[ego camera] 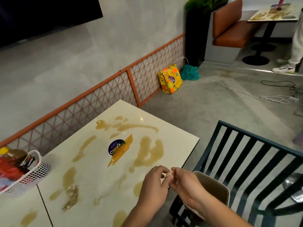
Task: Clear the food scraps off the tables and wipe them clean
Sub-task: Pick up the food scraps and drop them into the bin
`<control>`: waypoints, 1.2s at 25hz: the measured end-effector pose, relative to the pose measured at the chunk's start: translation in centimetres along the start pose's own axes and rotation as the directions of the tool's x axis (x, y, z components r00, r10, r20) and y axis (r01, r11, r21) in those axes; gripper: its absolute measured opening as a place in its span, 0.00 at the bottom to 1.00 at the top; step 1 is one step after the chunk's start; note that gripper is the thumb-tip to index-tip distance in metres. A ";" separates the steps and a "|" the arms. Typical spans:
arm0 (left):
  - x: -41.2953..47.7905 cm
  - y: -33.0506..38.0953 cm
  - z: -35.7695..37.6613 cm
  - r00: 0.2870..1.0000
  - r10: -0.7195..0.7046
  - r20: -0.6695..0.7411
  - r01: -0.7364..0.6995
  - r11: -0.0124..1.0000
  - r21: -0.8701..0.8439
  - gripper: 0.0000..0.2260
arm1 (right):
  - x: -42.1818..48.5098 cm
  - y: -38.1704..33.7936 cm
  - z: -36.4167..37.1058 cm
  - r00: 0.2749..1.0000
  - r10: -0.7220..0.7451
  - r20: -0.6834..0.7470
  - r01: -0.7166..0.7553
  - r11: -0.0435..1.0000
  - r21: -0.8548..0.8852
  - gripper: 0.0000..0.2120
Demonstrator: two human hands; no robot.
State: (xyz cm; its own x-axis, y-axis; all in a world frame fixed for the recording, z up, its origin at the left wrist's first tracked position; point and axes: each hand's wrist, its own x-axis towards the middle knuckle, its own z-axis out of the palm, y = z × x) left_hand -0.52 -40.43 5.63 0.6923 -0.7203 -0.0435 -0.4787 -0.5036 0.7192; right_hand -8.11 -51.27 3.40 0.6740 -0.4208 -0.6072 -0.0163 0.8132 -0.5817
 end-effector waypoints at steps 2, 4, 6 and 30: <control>-0.5 0.1 0.4 0.997 -0.072 -0.022 0.070 0.994 -0.081 0.01 | 0.6 0.0 -1.9 0.993 0.029 -0.114 -0.029 1.000 0.000 0.12; -1.0 0.0 0.8 0.990 -0.137 -0.030 0.133 0.983 -0.123 0.04 | 1.1 0.3 -3.9 0.978 0.072 -0.198 -0.069 0.997 0.024 0.12; -1.4 -0.2 1.0 0.986 -0.168 -0.019 0.163 0.976 -0.144 0.06 | 1.4 1.1 -6.0 0.952 0.124 -0.280 -0.109 0.992 0.069 0.14; -2.5 -1.6 3.9 0.978 -0.081 0.190 0.075 0.996 0.041 0.11 | 3.4 2.9 -15.0 0.875 0.438 -0.208 -0.411 0.897 0.160 0.34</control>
State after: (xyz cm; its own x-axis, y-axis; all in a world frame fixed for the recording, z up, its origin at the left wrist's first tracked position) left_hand -3.54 -39.70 1.87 0.6137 -0.7545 -0.2327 -0.4472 -0.5750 0.6851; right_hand -16.96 -56.42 -8.49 0.4289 -0.0958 -0.8983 -0.1730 0.9672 -0.1858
